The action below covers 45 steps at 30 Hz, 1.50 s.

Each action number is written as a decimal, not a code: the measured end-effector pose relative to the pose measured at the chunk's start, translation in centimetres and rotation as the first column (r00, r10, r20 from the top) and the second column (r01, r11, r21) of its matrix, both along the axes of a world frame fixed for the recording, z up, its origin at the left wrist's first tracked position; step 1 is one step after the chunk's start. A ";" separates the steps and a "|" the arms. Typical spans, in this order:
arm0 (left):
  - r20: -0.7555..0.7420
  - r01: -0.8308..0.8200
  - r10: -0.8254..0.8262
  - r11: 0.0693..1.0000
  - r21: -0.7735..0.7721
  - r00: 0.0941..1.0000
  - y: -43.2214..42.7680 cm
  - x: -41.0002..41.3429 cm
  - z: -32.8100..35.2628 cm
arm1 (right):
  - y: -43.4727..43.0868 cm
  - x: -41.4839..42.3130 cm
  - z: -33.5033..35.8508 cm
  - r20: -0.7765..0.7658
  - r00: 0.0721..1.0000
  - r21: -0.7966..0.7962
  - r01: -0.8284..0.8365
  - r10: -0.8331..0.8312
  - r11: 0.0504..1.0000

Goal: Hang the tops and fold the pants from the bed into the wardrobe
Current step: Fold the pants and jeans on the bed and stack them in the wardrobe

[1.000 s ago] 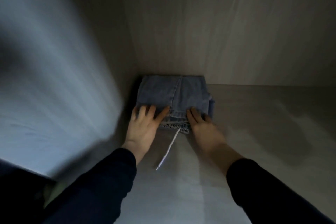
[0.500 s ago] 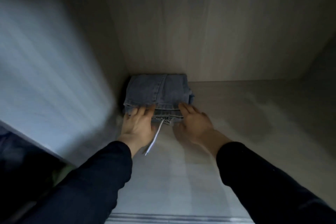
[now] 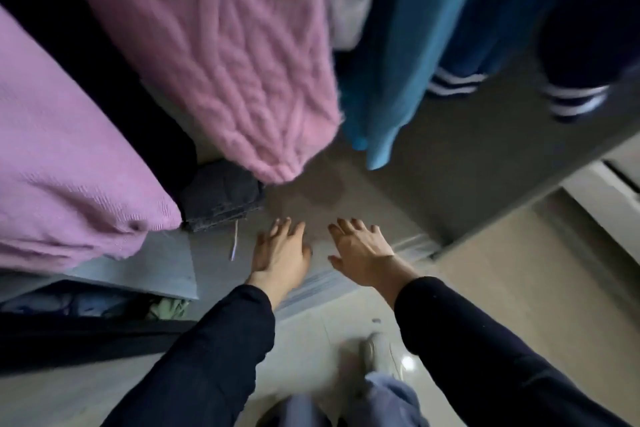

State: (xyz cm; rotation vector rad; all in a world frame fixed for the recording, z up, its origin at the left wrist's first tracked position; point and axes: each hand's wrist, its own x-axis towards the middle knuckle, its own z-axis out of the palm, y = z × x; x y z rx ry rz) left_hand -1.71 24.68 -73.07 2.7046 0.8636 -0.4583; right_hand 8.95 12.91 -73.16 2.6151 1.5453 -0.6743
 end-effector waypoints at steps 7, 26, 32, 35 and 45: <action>0.034 0.213 -0.211 0.975 -0.058 0.977 -15.4 3.8 15.8 | -17.7 1.3 17.3 -0.006 0.931 -0.004 0.366 -0.366 0.931; 0.077 0.640 -0.635 0.759 -0.121 0.768 -60.2 39.1 27.9 | -64.4 27.4 29.7 0.083 0.542 0.004 0.839 -0.837 0.544; 0.124 0.704 -0.693 0.697 -0.138 0.710 -67.5 54.5 25.4 | -71.0 41.1 27.7 0.084 0.443 0.007 0.896 -0.893 0.445; 0.096 0.735 -0.730 0.664 -0.136 0.677 -70.0 62.3 23.3 | -73.0 48.5 25.8 0.047 0.375 0.002 0.927 -0.926 0.375; 0.239 0.748 -0.737 0.661 0.057 0.633 -73.3 83.8 17.7 | -78.0 67.2 20.0 0.038 0.410 -0.015 0.912 -0.911 0.410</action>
